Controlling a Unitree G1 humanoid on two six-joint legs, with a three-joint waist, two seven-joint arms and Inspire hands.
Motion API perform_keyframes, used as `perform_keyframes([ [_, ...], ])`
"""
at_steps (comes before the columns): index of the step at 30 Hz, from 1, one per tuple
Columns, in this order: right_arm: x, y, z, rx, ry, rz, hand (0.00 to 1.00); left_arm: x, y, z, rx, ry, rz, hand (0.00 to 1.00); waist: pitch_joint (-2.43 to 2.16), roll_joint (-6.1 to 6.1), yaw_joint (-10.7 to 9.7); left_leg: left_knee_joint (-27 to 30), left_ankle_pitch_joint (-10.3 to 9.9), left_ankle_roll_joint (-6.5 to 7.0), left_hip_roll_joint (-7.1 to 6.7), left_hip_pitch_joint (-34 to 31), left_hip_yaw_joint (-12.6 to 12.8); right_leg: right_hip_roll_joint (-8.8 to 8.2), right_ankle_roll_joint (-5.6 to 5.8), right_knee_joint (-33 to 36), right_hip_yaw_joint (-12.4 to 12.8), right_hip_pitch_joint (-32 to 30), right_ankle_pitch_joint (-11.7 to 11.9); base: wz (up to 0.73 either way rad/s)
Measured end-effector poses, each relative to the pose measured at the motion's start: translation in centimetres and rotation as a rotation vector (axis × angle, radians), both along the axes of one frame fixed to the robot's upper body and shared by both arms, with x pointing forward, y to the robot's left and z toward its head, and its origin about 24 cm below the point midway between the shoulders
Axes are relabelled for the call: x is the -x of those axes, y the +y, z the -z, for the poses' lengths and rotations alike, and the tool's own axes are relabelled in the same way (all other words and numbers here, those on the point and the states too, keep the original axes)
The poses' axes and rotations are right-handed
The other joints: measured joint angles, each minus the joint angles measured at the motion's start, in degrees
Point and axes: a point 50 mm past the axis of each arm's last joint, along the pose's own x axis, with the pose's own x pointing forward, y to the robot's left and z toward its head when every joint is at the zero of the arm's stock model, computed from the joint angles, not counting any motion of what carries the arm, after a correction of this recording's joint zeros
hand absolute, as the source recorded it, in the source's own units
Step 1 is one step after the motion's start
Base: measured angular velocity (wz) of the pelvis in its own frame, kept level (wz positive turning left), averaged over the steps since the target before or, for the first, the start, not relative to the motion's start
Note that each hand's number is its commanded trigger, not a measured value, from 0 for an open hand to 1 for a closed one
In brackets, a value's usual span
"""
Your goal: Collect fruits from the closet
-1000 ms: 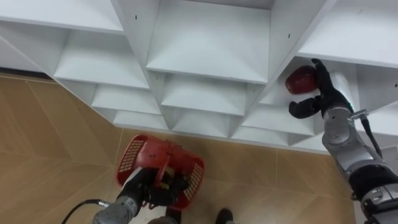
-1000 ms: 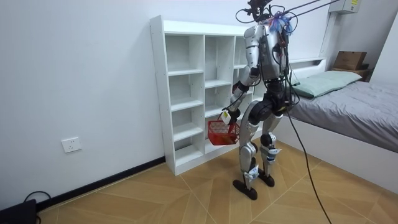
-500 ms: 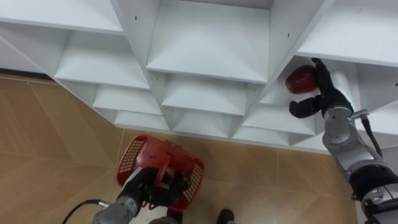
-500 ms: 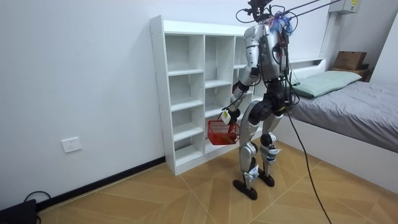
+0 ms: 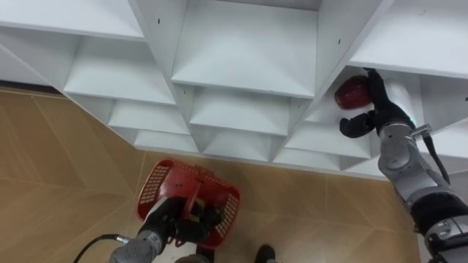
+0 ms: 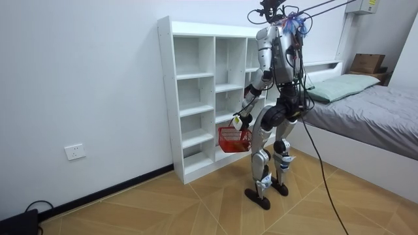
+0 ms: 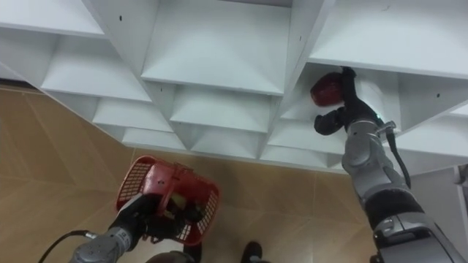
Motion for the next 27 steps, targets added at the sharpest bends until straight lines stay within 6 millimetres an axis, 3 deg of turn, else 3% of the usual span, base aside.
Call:
perform_keyframes([
  [22, 0.03, 0.74, 0.38, 0.082, 0.031, -0.045, 0.00, 0.18, -0.73, 0.14, -0.005, 0.009, 0.037, 1.00, -0.20, 0.25, 0.3, 0.1, 0.3, -0.06, 0.20, -0.1, -0.7, 0.37, -0.08, -1.8, -0.9, 1.0, 0.9, 0.01],
  [23, 0.02, 0.76, 0.38, 0.082, 0.031, -0.046, 0.16, 0.17, -0.73, 0.13, -0.005, 0.009, 0.037, 1.00, -0.22, 0.28, 0.3, 0.1, 0.3, -0.06, 0.24, -0.1, -0.7, 0.37, -0.07, -1.9, -0.9, 1.0, 0.9, 0.00],
  [24, 0.02, 0.78, 0.37, 0.082, 0.032, -0.048, 0.52, 0.15, -0.72, 0.12, -0.005, 0.008, 0.036, 1.00, -0.24, 0.32, 0.3, 0.1, 0.3, -0.04, 0.22, -0.1, -0.7, 0.34, -0.04, -1.9, -0.9, 1.0, 0.9, 0.00],
  [25, 0.01, 0.79, 0.36, 0.082, 0.031, -0.049, 0.63, 0.14, -0.68, 0.11, -0.005, 0.008, 0.034, 1.00, -0.24, 0.32, 0.3, 0.1, 0.3, -0.03, 0.20, -0.1, -0.7, 0.33, -0.02, -1.9, -0.9, 1.0, 1.0, 0.00],
  [26, 0.00, 0.81, 0.35, 0.081, 0.031, -0.050, 0.92, 0.14, -0.67, 0.11, -0.005, 0.008, 0.034, 1.00, -0.24, 0.32, 0.3, 0.1, 0.3, -0.03, 0.20, -0.1, -0.7, 0.33, -0.02, -1.9, -0.9, 1.0, 1.0, 0.00],
  [27, -0.04, 0.87, 0.29, 0.080, 0.029, -0.053, 1.00, 0.14, -0.66, 0.11, -0.005, 0.008, 0.035, 1.00, -0.25, 0.32, 0.3, 0.1, 0.3, -0.03, 0.20, -0.1, -0.7, 0.33, -0.02, -1.8, -0.9, 1.0, 1.0, 0.00],
])
